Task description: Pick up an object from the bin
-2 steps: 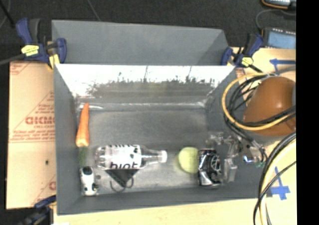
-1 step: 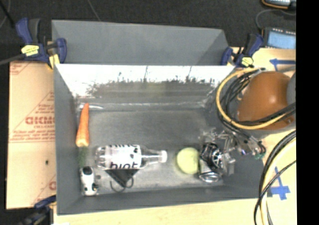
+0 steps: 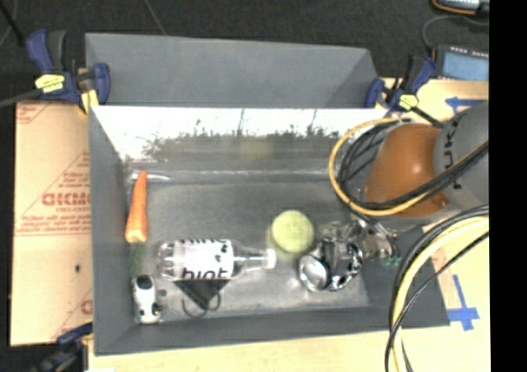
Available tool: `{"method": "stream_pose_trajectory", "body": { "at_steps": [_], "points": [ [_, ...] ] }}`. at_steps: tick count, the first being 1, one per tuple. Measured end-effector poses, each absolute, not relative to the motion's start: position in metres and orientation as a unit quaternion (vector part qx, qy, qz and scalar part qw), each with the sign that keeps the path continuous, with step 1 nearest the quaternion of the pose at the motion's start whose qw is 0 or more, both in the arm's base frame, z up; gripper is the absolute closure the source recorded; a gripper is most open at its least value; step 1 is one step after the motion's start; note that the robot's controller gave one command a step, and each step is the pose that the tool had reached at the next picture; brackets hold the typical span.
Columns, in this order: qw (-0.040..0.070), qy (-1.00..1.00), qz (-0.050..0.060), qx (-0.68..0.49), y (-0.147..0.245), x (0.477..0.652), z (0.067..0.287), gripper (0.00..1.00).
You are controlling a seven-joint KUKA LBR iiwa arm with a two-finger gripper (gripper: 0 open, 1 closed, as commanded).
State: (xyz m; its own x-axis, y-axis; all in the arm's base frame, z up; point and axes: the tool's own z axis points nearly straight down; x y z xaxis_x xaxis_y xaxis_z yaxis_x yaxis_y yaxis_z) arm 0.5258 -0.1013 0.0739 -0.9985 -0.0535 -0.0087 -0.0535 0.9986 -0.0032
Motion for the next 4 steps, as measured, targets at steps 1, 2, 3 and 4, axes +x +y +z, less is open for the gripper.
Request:
{"method": "stream_pose_trajectory", "body": {
  "at_steps": [1,2,3,4],
  "points": [
    [0.004,1.0,-0.002,-0.027,-0.101,0.526,0.074,1.0],
    [0.006,1.0,-0.002,-0.021,-0.094,0.527,0.169,1.0],
    [0.006,1.0,-0.002,-0.021,-0.094,0.527,0.169,1.0],
    [0.003,0.999,-0.002,-0.032,-0.09,0.53,0.217,1.0]
  ]
}}
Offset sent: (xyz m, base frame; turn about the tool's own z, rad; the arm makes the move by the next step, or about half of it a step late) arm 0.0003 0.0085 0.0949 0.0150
